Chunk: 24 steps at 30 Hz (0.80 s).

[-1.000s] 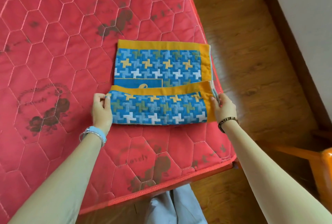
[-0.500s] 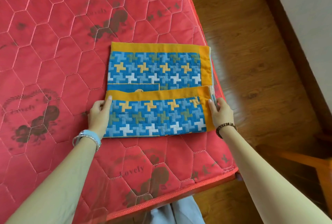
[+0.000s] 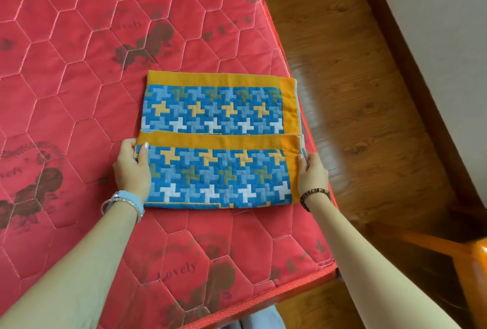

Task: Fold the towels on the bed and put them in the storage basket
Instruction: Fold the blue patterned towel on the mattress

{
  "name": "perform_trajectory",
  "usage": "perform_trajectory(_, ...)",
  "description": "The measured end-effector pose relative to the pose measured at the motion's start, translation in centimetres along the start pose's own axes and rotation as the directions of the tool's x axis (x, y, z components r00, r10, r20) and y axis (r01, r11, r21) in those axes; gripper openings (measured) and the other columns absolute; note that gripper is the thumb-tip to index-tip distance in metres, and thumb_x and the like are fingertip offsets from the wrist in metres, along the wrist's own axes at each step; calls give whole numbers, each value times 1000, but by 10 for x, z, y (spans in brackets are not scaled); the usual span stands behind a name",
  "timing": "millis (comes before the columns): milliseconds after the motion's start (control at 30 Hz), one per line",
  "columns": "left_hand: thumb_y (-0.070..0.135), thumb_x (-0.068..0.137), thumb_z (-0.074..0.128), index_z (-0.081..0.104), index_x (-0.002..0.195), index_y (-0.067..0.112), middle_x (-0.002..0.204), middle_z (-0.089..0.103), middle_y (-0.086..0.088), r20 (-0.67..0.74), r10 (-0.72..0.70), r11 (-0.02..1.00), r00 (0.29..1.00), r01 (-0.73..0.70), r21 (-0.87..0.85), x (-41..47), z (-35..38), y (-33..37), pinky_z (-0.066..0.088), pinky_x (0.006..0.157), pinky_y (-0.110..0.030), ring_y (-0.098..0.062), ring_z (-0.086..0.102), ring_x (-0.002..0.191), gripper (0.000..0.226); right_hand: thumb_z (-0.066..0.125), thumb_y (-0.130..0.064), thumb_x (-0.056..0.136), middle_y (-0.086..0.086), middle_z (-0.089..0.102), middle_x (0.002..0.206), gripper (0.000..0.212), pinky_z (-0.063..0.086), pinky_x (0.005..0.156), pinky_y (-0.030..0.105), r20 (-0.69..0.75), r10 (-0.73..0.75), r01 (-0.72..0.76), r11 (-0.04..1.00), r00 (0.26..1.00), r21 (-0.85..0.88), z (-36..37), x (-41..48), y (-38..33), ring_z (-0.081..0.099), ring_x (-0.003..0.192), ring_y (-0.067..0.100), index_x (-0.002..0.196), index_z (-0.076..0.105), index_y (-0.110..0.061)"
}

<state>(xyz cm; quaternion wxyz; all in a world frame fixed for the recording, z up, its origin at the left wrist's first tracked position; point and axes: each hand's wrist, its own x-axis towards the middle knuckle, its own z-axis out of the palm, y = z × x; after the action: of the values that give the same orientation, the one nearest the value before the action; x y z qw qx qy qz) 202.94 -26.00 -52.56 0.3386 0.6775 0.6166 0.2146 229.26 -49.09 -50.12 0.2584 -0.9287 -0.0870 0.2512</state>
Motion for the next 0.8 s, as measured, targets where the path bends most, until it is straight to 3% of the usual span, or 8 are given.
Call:
perform_trajectory(67, 18, 100, 55, 59, 103, 4, 62, 43, 5, -2, -16, 1000, 1000, 16, 10, 1, 1, 2, 32, 62, -36, -29, 41, 64, 15, 39, -32, 103, -2, 49, 69, 26, 37, 56, 33, -2, 16, -16, 999, 1000, -42, -1, -1, -1, 49, 64, 22, 92, 48, -10)
perform_trajectory(200, 20, 100, 56, 61, 104, 5, 65, 50, -2, -26, -32, 998, 999, 33, 48, -3, 0, 10, 34, 64, -35, -30, 45, 65, 17, 38, -30, 103, -2, 48, 66, 26, 29, 46, 28, -57, 23, -24, 999, 998, -31, -1, -8, -1, 46, 56, 15, 87, 44, -10)
perform_trajectory(333, 23, 100, 56, 60, 107, 8, 86, 64, -15, -11, -56, 987, 998, 57, 152, -8, -2, 4, 41, 68, -42, -39, 57, 79, 18, 44, -29, 101, 0, 51, 70, 25, 31, 51, 31, -52, 66, -64, 998, 997, 26, 1, -12, 9, 54, 67, 27, 88, 48, -9)
perform_trajectory(433, 16, 93, 63, 55, 116, 7, 114, 62, -15, -81, -78, 974, 994, 94, 208, -13, -1, 2, 43, 82, -48, -41, 57, 103, 25, 50, -23, 98, 8, 58, 90, 14, 38, 65, 33, -77, 68, -66, 998, 995, 21, -3, -13, 4, 57, 83, 29, 101, 50, -8)
perform_trajectory(500, 8, 86, 66, 53, 123, 7, 127, 55, -19, -112, 55, 953, 992, -18, 302, -18, 3, 6, 40, 94, -53, -42, 51, 116, 40, 56, -13, 94, 14, 57, 110, 22, 43, 79, 37, -177, -111, 99, 992, 978, -76, -3, -14, -1, 54, 99, 29, 113, 52, -4)
perform_trajectory(567, 6, 85, 65, 53, 130, 9, 139, 51, -15, -2, 257, 892, 966, -236, 387, -30, 13, 15, 37, 101, -52, -38, 48, 126, 47, 61, -4, 86, 18, 56, 123, 34, 42, 96, 40, -226, -408, 358, 905, 885, -232, 3, -16, -8, 51, 113, 32, 120, 56, 0)
perform_trajectory(667, 10, 95, 52, 44, 145, 8, 156, 40, -9, 287, 487, 750, 825, -564, 347, -60, 40, 31, 25, 119, -48, -26, 32, 146, 51, 61, -1, 85, 16, 51, 141, 47, 36, 113, 40, -39, -675, 627, 705, 737, -331, 31, -28, -21, 45, 133, 30, 131, 55, -3)
perform_trajectory(800, 26, 99, 30, 29, 154, 6, 164, 22, -8, 545, 522, 568, 656, -744, 352, -93, 75, 34, 17, 122, -47, -21, 20, 152, 59, 39, -23, 95, 7, 38, 154, 52, 19, 119, 41, 270, -717, 751, 518, 642, -411, 78, -46, -25, 33, 144, 25, 145, 42, -11)
